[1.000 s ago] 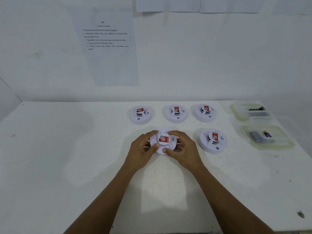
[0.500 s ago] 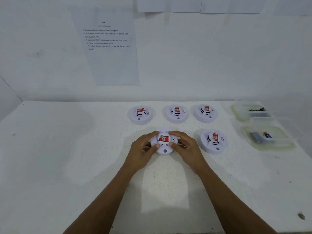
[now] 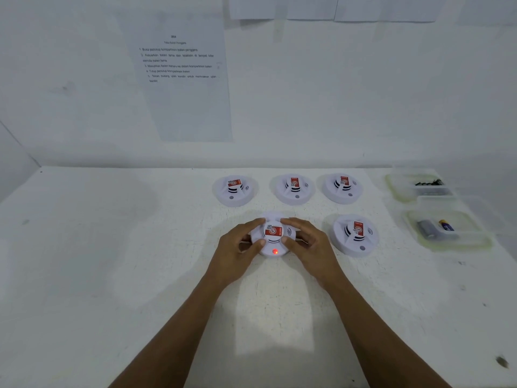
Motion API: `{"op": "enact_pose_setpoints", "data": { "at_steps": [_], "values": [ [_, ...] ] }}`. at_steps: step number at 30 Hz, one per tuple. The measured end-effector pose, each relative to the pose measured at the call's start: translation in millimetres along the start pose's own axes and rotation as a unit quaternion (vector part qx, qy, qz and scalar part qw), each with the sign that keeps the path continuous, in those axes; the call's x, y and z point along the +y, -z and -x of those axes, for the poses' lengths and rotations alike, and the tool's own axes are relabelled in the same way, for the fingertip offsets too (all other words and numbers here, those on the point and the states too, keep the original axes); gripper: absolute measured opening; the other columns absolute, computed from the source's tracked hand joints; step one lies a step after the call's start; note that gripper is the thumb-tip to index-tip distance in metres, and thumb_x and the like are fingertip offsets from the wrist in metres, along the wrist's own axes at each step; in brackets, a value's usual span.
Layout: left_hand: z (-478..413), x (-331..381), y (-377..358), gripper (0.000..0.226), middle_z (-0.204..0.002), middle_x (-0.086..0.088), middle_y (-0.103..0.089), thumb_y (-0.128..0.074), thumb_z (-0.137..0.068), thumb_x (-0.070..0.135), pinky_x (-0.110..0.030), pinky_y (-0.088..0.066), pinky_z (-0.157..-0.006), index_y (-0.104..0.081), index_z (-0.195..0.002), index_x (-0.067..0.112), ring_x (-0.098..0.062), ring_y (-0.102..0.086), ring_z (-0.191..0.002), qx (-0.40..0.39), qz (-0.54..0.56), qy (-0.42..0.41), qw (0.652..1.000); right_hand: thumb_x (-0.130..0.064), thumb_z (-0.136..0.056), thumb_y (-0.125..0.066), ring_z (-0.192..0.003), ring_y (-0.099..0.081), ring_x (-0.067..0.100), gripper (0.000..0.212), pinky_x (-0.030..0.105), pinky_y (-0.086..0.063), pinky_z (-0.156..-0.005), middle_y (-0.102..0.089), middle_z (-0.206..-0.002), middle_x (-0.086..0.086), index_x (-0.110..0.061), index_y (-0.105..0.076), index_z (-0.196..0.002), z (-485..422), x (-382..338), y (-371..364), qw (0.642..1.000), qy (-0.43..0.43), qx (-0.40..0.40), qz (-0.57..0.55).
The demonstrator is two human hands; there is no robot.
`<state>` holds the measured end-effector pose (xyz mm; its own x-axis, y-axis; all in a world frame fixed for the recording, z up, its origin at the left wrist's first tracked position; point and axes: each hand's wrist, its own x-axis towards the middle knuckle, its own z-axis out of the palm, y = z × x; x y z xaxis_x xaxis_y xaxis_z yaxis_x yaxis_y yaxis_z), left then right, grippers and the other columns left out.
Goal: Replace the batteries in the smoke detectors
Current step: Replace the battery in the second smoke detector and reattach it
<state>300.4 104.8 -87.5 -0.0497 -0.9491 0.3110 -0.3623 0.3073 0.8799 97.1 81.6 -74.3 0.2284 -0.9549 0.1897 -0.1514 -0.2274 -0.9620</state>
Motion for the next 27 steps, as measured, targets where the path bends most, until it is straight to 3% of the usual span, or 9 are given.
{"op": "enact_pose_setpoints", "data": {
  "at_steps": [6,10,17,23,27],
  "values": [
    [0.1,0.6,0.3,0.045,-0.129,0.004,-0.062,-0.062,-0.09,0.034,-0.013,-0.049,-0.089,-0.052,-0.133,0.026,-0.001,-0.061,-0.112,0.0,-0.006,-0.001,1.0,-0.016,-0.089,-0.07,-0.114,-0.063,0.014,0.036,0.043,-0.057,-0.092,-0.065,-0.123,-0.011,-0.028,-0.065,-0.122,-0.5,0.1,-0.5,1.0,0.006,0.002,0.009],
    [0.5,1.2,0.4,0.043,-0.128,0.005,-0.062,-0.064,-0.091,0.026,-0.011,-0.048,-0.088,-0.052,-0.133,0.025,0.002,-0.06,-0.111,-0.001,-0.005,-0.005,1.0,-0.015,-0.089,-0.07,-0.114,-0.062,0.013,0.036,0.042,-0.057,-0.092,-0.065,-0.124,-0.009,-0.021,-0.065,-0.124,-0.2,1.1,-0.8,1.0,0.012,0.006,0.017],
    [0.9,4.0,0.0,0.043,-0.125,0.011,-0.059,-0.062,-0.09,0.031,-0.006,-0.045,-0.087,-0.051,-0.131,0.027,0.008,-0.058,-0.11,0.005,-0.008,-0.003,1.0,-0.011,-0.089,-0.069,-0.115,-0.06,0.01,0.036,0.037,-0.056,-0.093,-0.062,-0.125,-0.01,-0.017,-0.064,-0.124,-0.2,1.9,-1.0,0.999,0.035,0.005,0.024],
    [1.0,4.5,-0.1,0.044,-0.127,0.006,-0.061,-0.062,-0.088,0.033,-0.01,-0.048,-0.088,-0.052,-0.131,0.026,0.003,-0.058,-0.112,0.009,-0.01,-0.003,1.0,-0.011,-0.089,-0.069,-0.115,-0.06,0.008,0.038,0.029,-0.056,-0.091,-0.061,-0.125,-0.013,-0.03,-0.062,-0.121,-0.7,1.0,-1.4,0.998,0.053,0.0,0.031],
    [0.9,6.3,-0.6,0.043,-0.126,0.009,-0.06,-0.062,-0.089,0.031,-0.008,-0.046,-0.087,-0.052,-0.13,0.027,0.006,-0.057,-0.111,0.011,-0.01,-0.002,1.0,-0.011,-0.089,-0.069,-0.115,-0.06,0.007,0.037,0.029,-0.057,-0.09,-0.061,-0.125,-0.011,-0.023,-0.062,-0.123,-0.3,2.6,-1.3,0.998,0.048,0.003,0.029]
  ]
}}
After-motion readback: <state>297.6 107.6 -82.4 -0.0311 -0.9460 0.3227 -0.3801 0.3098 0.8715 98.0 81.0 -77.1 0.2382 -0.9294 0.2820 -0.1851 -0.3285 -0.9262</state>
